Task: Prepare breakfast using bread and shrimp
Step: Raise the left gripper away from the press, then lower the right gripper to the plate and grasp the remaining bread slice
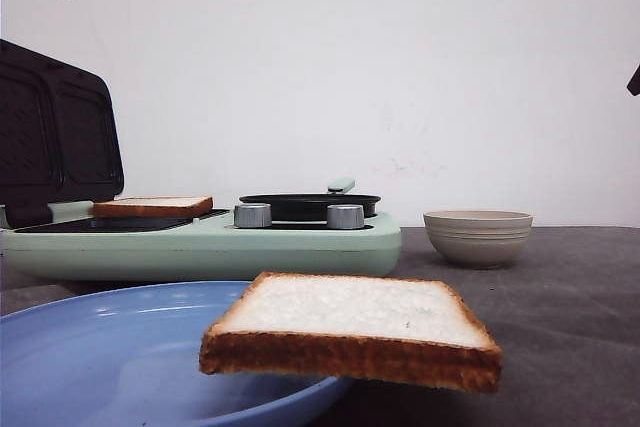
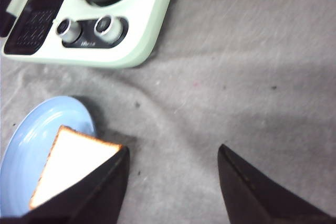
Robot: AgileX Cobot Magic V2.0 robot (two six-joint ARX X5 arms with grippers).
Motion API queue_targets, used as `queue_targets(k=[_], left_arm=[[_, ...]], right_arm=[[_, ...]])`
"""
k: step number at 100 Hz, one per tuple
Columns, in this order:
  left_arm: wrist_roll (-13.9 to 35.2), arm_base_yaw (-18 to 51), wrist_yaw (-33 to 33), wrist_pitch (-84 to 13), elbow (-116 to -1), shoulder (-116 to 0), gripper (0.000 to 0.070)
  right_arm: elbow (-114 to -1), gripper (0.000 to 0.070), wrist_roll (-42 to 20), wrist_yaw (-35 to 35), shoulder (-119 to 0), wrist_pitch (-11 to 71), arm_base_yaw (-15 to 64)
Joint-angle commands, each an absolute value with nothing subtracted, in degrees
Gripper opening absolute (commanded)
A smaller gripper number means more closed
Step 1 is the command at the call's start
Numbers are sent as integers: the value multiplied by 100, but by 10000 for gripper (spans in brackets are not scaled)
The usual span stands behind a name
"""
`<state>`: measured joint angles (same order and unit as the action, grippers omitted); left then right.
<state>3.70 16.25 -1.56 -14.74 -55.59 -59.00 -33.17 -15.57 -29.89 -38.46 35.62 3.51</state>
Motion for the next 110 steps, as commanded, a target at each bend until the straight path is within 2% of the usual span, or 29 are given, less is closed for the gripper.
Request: queue_targets(k=[1,38,63,90,96,104,110], left_arm=[[486,1623,-143,-1424,-5315,-5680,203],[574,1437,-148,-1872,-3903,-3972,204],[574,1372,-207,-2272,-3546,-3140,204],[543,1339,-320,-2488,-3507,-2982,205],[543,1339,-320,-2488,-3500,-2987,205],[543,1339,-320,-2486,-3496,-2987,205],[543,1339,-318,-2488,-3496,-2985,205]], right_arm=[[-3385,329,-1767,-3022,-3885,3524,421],[-3310,328,-2067,-2928,-3979,3312,1020],[-3026,332,-2351,-2969,-4757,2849,1688],[-2998,341,-2362,-3673,-5774,2388,2191],[-2998,364,-2362,-3728,-5935,2327,2276],[-2998,442,-2362,-3785,-6108,2276,2368],[-2998,449,-2362,-3833,-6204,2248,2434]])
